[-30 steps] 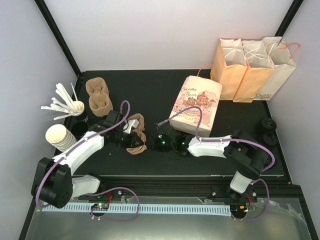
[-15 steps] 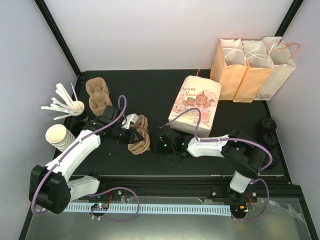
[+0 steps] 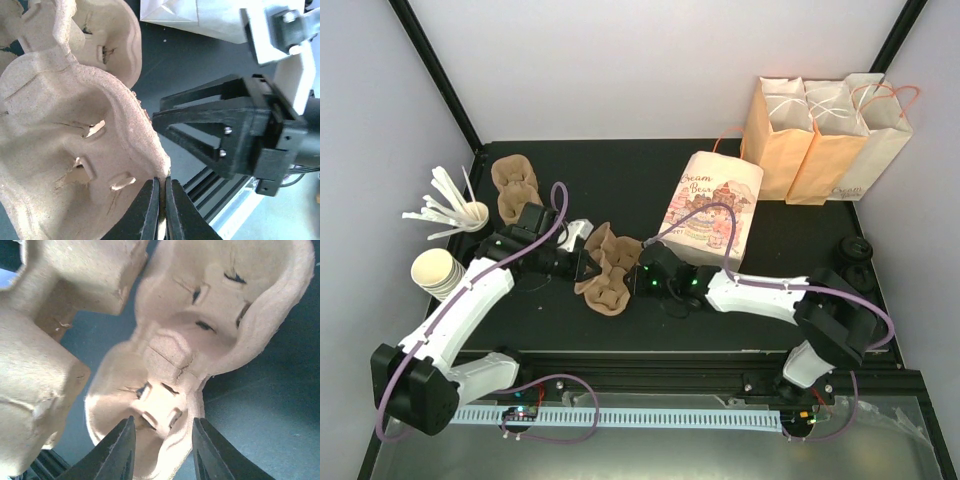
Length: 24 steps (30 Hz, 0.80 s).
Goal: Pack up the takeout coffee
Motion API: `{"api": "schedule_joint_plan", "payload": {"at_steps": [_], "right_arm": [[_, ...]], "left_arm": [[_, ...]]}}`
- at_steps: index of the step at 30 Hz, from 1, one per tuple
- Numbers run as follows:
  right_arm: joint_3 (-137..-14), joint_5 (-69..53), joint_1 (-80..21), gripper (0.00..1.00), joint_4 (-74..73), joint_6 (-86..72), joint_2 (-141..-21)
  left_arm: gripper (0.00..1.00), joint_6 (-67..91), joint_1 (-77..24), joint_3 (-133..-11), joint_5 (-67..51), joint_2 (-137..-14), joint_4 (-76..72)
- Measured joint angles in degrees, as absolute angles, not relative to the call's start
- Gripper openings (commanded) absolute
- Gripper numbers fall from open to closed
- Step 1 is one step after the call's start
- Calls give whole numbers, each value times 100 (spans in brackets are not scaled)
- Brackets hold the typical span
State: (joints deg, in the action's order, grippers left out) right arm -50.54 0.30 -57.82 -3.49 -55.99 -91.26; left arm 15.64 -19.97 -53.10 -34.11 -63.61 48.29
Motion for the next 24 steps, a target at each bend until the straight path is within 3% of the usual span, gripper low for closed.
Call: {"api": "schedule_joint_plan", "payload": {"at_steps": [12, 15, 20, 24], "right_arm": [[-5072, 285, -5758, 42, -626, -5122, -8860], [-5070, 222, -5732, 47, -617, -5135, -9004], [-5221, -215, -5719, 48, -215, -5223, -9723], [-6418, -672, -5717, 54, -130, -5205, -11021]], "left_arm": [[7, 1358, -1999, -5671, -2781, -5765, 5124], [7, 1304, -1999, -5907, -2477, -5457, 5155], [8, 1210, -1999, -6189, -1953, -5153, 5275], [8, 1135, -1999, -6300, -1559, -4960, 5441]]}}
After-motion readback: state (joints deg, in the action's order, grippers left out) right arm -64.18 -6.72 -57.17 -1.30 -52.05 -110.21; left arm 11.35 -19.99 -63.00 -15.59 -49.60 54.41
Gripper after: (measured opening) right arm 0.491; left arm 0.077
